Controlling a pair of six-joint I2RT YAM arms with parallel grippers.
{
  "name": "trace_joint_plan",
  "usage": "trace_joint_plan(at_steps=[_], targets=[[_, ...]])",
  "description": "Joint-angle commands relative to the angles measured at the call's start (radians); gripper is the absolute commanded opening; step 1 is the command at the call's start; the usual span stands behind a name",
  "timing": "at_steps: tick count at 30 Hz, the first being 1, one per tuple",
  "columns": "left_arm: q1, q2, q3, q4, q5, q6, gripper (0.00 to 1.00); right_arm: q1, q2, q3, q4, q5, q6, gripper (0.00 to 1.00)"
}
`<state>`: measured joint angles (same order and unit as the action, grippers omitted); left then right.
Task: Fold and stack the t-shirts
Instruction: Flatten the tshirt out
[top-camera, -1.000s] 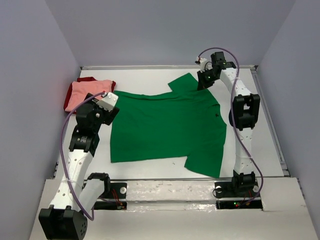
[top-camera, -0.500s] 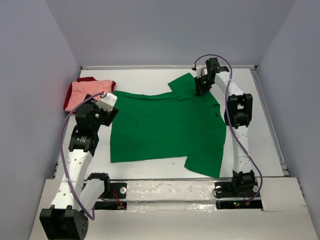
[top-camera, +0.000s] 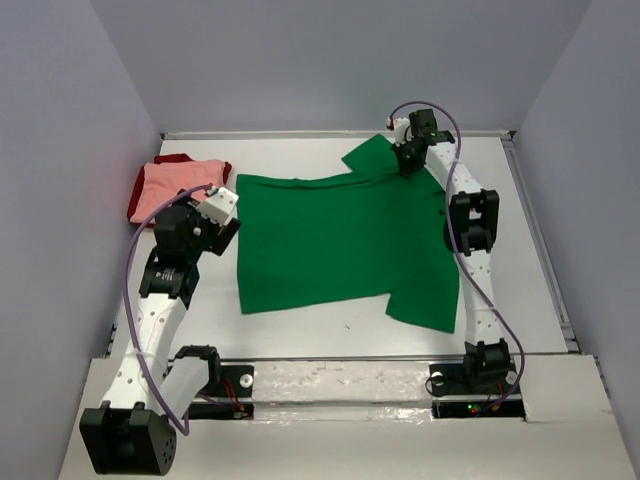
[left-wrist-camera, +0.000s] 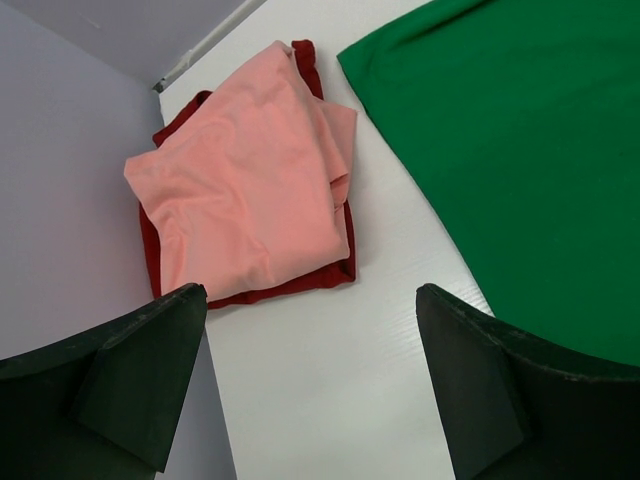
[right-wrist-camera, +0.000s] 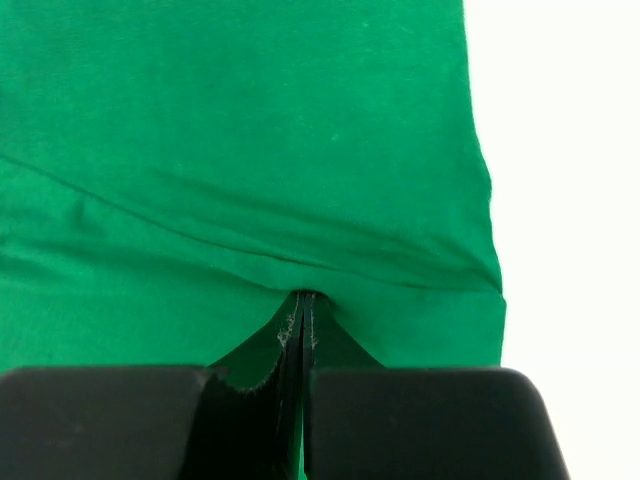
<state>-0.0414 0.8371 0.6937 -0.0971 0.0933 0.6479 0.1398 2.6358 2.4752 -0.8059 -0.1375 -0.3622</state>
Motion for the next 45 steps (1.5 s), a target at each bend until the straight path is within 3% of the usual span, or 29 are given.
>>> trace_joint_plan(at_steps=[1,15,21,23,24,25,27,30,35,38,40,45], targets=[[0.006,0.017,0.029,0.011,0.045,-0.004,0.99,-0.002,0.05,0.005,0.054,0.199,-0.006,0.0],[0.005,0.065,0.046,0.019,0.115,-0.011,0.99,-0.043,0.076,0.045,0.074,0.349,-0.026,0.0],[0.005,0.059,0.046,0.017,0.137,-0.016,0.99,-0.043,-0.069,-0.051,0.076,0.155,0.011,0.0],[0.005,0.056,0.052,0.016,0.144,-0.016,0.99,-0.043,-0.16,-0.073,0.07,0.11,0.031,0.26],[0.005,0.053,0.056,0.014,0.148,-0.017,0.99,-0.043,-0.192,-0.079,0.065,0.095,0.037,0.49],[0.005,0.051,0.062,0.01,0.155,-0.017,0.99,-0.043,-0.259,-0.09,0.054,0.088,0.04,0.6],[0.005,0.051,0.084,0.005,0.166,-0.019,0.99,-0.043,-0.336,-0.101,0.033,0.058,0.045,0.76],[0.002,0.072,0.131,0.0,0.177,-0.042,0.99,-0.043,-0.517,-0.165,0.022,0.039,0.039,0.82],[-0.005,0.137,0.194,-0.066,0.244,-0.076,0.99,-0.043,-0.811,-0.421,0.056,0.093,0.011,0.87],[-0.006,0.143,0.173,-0.061,0.286,-0.128,0.99,-0.063,-1.031,-0.746,0.145,0.169,-0.012,0.9],[-0.006,0.129,0.13,-0.053,0.331,-0.157,0.99,-0.074,-1.182,-1.002,0.213,0.228,-0.014,0.91],[-0.006,0.053,-0.011,0.0,0.437,-0.202,0.99,-0.143,-1.342,-1.303,0.195,0.292,0.075,0.85]])
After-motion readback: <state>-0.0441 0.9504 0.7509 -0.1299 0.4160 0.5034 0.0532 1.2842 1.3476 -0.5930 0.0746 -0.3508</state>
